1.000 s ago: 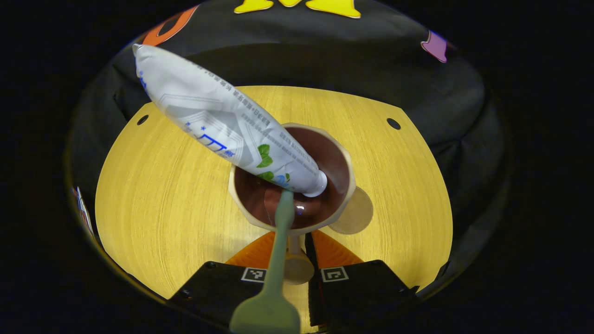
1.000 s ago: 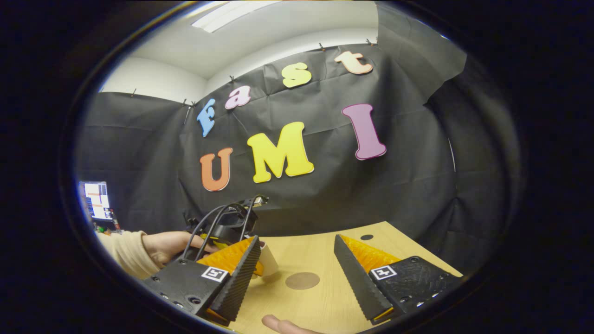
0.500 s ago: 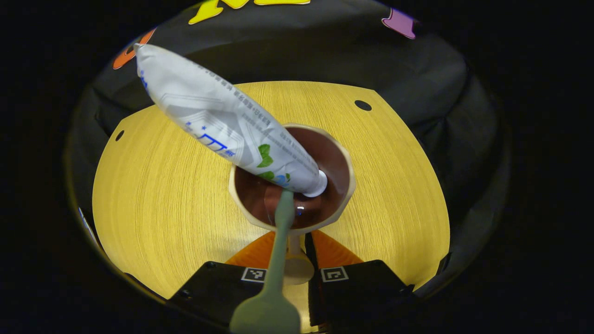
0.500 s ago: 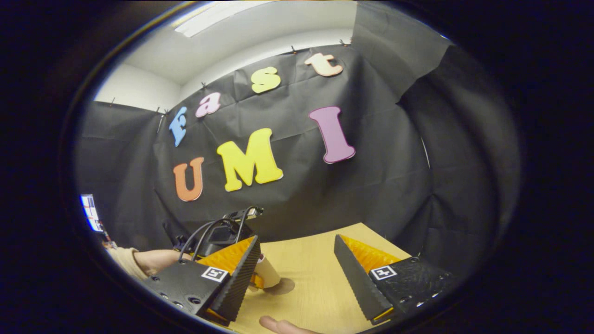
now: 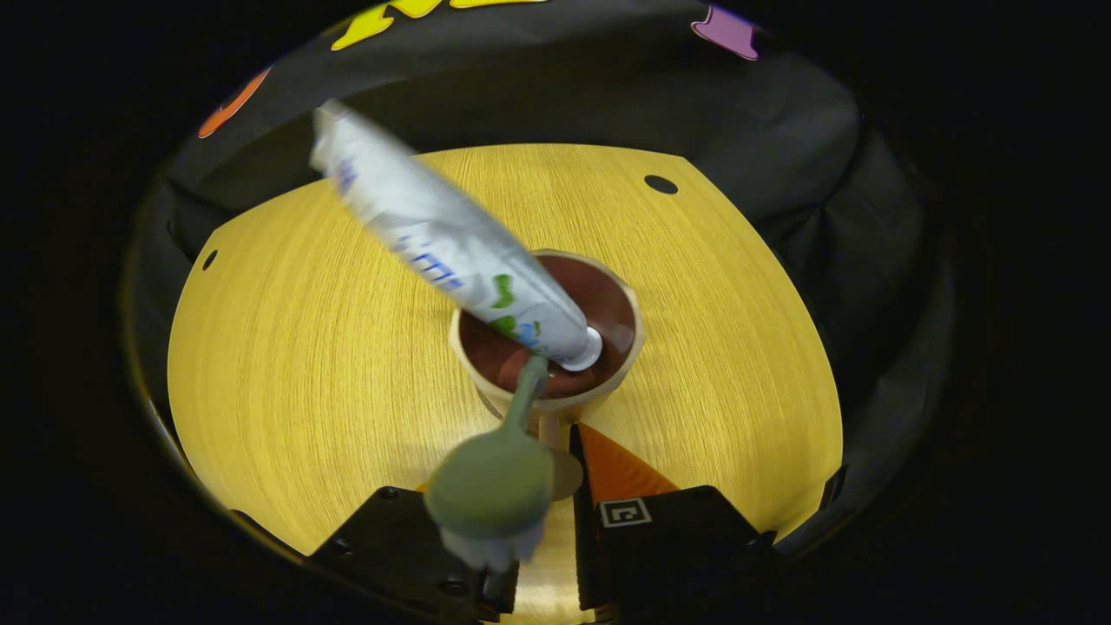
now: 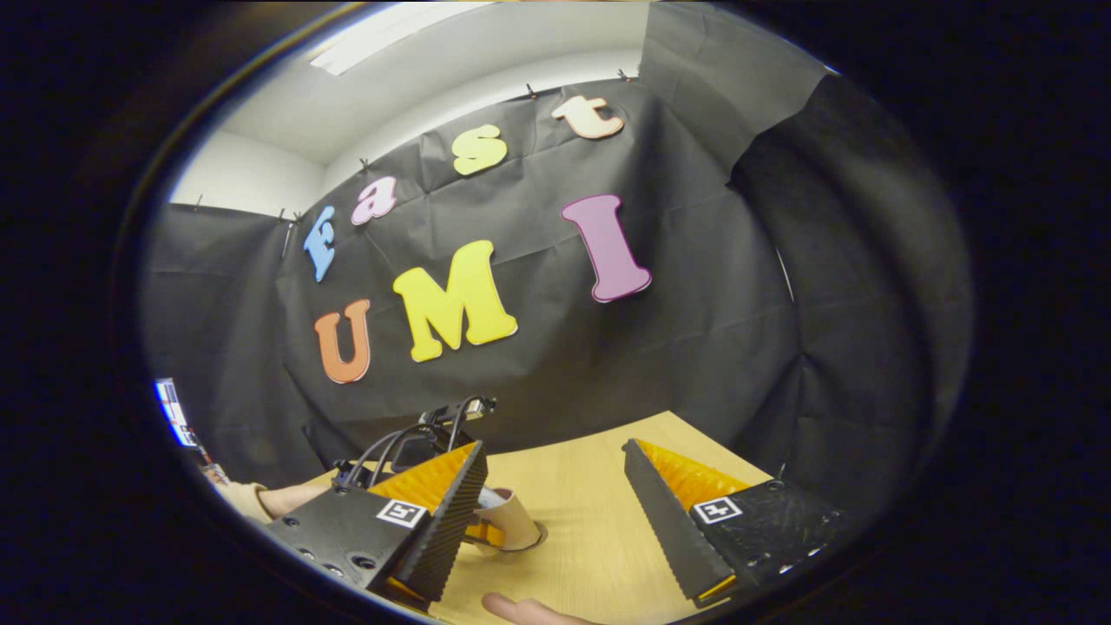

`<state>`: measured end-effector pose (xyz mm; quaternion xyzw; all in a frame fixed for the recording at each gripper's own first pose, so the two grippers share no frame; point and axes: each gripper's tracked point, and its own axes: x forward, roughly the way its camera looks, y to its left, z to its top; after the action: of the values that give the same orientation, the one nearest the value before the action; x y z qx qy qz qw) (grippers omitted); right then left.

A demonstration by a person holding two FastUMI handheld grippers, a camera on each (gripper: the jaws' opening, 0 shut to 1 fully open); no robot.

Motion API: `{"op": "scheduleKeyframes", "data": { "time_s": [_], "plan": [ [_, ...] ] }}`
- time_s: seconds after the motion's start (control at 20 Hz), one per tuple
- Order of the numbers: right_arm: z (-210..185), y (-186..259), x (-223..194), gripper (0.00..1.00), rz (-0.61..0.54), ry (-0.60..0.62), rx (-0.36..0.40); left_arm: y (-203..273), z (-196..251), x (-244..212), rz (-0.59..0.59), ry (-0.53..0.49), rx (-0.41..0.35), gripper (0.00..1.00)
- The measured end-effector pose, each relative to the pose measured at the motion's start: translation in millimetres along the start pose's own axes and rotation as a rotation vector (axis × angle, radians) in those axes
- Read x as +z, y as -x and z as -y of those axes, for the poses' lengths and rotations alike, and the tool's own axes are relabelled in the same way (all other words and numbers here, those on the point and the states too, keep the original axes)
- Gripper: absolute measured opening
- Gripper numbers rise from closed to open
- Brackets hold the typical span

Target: Put the toothbrush and toothpaste on the desktop into the cup, then pick up the cup and place it on the coaster on the desktop.

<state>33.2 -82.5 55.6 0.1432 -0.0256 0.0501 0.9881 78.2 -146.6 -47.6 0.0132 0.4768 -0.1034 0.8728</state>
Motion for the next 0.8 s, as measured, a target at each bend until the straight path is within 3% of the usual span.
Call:
{"op": "scheduleKeyframes", "data": {
  "time_s": [0.1, 0.2, 0.25, 0.3, 0.35, 0.8],
  "plan": [
    [-0.8, -0.1, -0.1, 0.95, -0.003, 0.001, 0.002, 15.6, -2.7, 11.6, 0.036, -0.021, 0.004, 0.22],
    [-3.3, 2.0, 0.3, 0.95, -0.001, 0.001, 0.009, 32.0, -6.6, 20.6, 0.059, -0.028, 0.018, 0.48],
    [-5.2, -0.1, -1.0, 0.95, -0.001, 0.005, 0.01, 40.1, -7.9, 25.6, 0.074, -0.021, 0.018, 0.37],
    [-6.5, 0.7, -1.2, 0.95, -0.003, 0.009, 0.012, 49.7, -8.3, 30.8, 0.09, -0.01, 0.013, 0.48],
    [-7.3, 1.4, -2.4, 0.95, -0.005, 0.011, 0.014, 58.7, -8.3, 36.0, 0.106, 0.002, 0.004, 0.39],
    [-31.1, 8.9, -10.5, 0.95, -0.022, 0.037, 0.061, 156.3, -15.7, 108.5, 0.379, 0.119, -0.126, 0.49]
  ]
}}
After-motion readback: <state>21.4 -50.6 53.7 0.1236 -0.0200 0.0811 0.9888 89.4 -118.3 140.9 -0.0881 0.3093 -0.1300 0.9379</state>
